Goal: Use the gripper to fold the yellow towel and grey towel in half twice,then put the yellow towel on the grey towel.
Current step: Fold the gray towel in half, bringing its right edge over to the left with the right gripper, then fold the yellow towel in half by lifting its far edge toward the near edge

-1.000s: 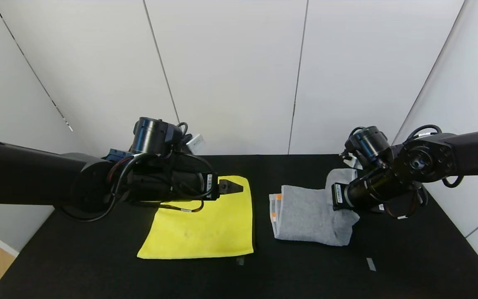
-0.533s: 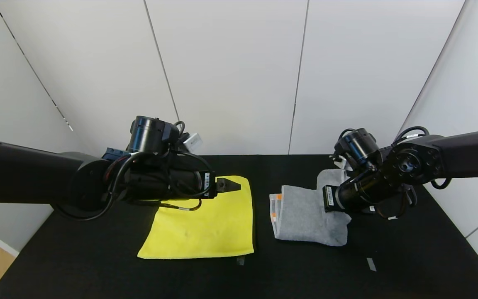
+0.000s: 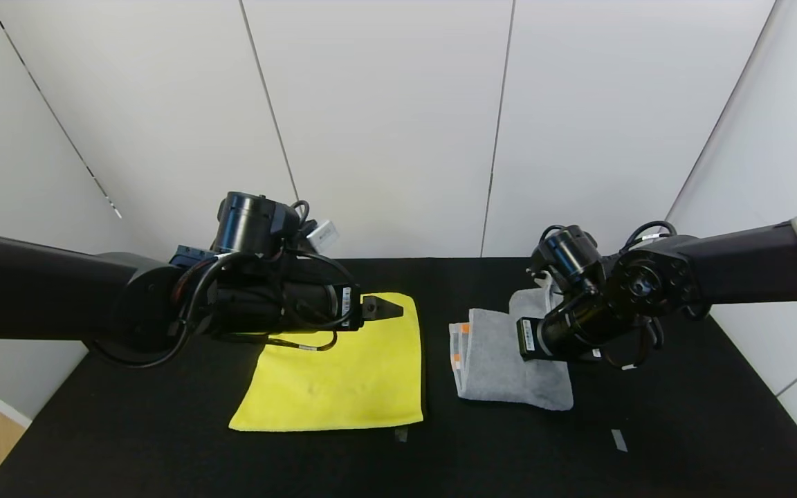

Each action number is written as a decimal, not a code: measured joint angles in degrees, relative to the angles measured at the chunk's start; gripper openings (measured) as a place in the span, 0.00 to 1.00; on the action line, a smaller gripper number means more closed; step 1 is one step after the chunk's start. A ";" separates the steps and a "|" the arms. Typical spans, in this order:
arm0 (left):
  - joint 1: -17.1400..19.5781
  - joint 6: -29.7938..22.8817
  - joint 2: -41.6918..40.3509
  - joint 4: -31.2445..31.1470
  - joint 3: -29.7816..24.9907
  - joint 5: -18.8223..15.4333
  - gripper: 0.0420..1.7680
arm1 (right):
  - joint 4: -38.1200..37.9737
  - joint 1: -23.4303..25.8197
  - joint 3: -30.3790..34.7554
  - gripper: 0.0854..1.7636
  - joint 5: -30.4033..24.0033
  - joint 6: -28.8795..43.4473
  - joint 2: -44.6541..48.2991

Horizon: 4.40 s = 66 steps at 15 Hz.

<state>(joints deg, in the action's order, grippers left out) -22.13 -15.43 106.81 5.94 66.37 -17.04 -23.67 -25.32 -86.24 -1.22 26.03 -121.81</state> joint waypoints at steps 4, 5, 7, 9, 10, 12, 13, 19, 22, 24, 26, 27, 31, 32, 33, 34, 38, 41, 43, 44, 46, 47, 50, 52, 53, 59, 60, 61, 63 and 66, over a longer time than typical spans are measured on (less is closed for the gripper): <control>-0.02 0.05 -0.09 0.00 0.00 0.10 0.97 | 0.02 -0.54 -1.52 0.03 0.02 0.11 -1.48; 0.00 0.06 -0.10 -0.02 0.00 0.07 0.97 | 0.00 -0.74 -1.83 0.03 0.02 0.13 -1.79; -0.06 0.09 -0.21 -0.04 0.00 0.02 0.97 | 0.00 -1.27 -2.40 0.03 0.02 0.24 -2.47; -0.09 0.06 -0.26 -0.06 -0.05 0.00 0.97 | -0.02 -2.01 -2.85 0.03 0.02 0.55 -3.11; -0.09 0.09 -0.30 -0.06 -0.07 0.00 0.97 | -0.05 -2.43 -3.04 0.03 0.02 0.60 -3.41; -0.11 0.09 -0.37 -0.06 -0.09 -0.04 0.97 | -0.07 -3.23 -3.43 0.03 0.05 0.63 -3.94; -0.11 0.09 -0.37 -0.09 -0.09 -0.06 0.97 | -0.05 -3.60 -3.64 0.13 0.00 0.66 -4.21; -0.11 0.09 -0.45 -0.09 -0.09 0.07 0.97 | -0.05 -4.56 -3.84 0.57 1.43 0.71 -5.12; -0.04 0.09 -0.59 -0.06 -0.05 0.10 0.97 | -0.07 -5.74 -3.84 0.70 2.52 0.66 -4.85; -0.04 0.09 -0.76 -0.06 -0.05 0.07 0.97 | 0.02 -6.84 -3.84 0.76 2.67 0.60 -4.24; 0.00 0.09 -1.00 -0.06 -0.05 0.07 0.97 | 0.22 -7.84 -4.06 0.81 2.66 0.68 -3.69; 0.00 0.09 -1.06 -0.06 -0.05 0.07 0.97 | 0.17 -8.36 -4.25 0.83 2.66 0.74 -3.50; 0.00 0.09 -1.30 -0.06 -0.09 0.11 0.97 | 0.13 -11.30 -4.53 0.88 2.33 0.82 -3.58; 0.00 0.09 -1.39 -0.06 -0.09 0.07 0.97 | 0.11 -12.11 -4.61 0.89 2.30 0.88 -3.83; -0.02 0.09 -1.50 -0.06 -0.09 0.13 0.97 | 0.13 -12.78 -4.63 0.90 2.26 0.85 -4.16; -0.02 0.09 -1.57 -0.09 -0.09 0.16 0.97 | 0.13 -13.41 -4.64 0.91 2.26 0.88 -4.60; 0.00 0.09 -1.74 -0.06 -0.09 0.18 0.97 | 0.11 -15.31 -4.86 0.93 2.23 1.72 -6.56; 0.05 0.06 -1.99 -0.06 -0.09 0.16 0.97 | 0.09 -16.06 -4.97 0.94 2.19 2.02 -7.72; 0.16 0.06 -2.10 -0.06 -0.09 0.16 0.97 | 0.11 -16.27 -5.00 0.95 2.17 2.08 -8.20; 0.22 0.06 -2.13 -0.06 -0.07 0.16 0.97 | 0.11 -16.27 -5.13 0.95 2.19 2.11 -8.31; 0.28 0.09 -2.22 -0.02 -0.02 0.11 0.97 | 0.06 -16.32 -5.33 0.95 2.28 2.02 -8.27; 0.38 0.06 -2.27 -0.02 -0.02 0.10 0.97 | 0.02 -16.32 -5.38 0.95 2.34 2.02 -8.12; 0.66 0.06 -2.55 -0.06 0.00 0.02 0.97 | -0.09 -16.37 -5.41 0.96 2.56 1.96 -7.13; 0.91 0.06 -2.77 -0.06 0.00 -0.02 0.97 | -0.16 -16.38 -5.39 0.96 2.67 1.94 -6.03; 1.10 0.09 -2.88 -0.06 0.00 0.00 0.97 | -0.38 -16.41 -5.30 0.96 2.67 1.89 -5.38; 2.67 0.06 -3.82 -0.11 0.34 -0.11 0.97 | -1.30 -17.37 -7.39 0.96 2.69 1.56 -2.30; 3.17 0.09 -4.06 -0.13 0.44 -0.13 0.97 | -1.19 -17.53 -8.33 0.96 2.66 1.54 -2.30; 3.88 0.13 -4.30 -0.13 0.56 -0.13 0.97 | -1.12 -17.74 -9.29 0.96 2.66 1.48 -2.50; 4.99 0.22 -4.72 -0.09 0.69 -0.06 0.97 | -1.21 -18.14 -11.34 0.96 2.56 1.39 -3.63; 5.79 0.27 -5.61 -0.39 0.74 0.00 0.97 | -1.17 -18.94 -14.57 0.96 2.47 1.37 -6.58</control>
<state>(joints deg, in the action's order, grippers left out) -16.34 -15.17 101.21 5.55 67.11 -17.04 -24.84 -44.26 -100.80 1.26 27.39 -128.39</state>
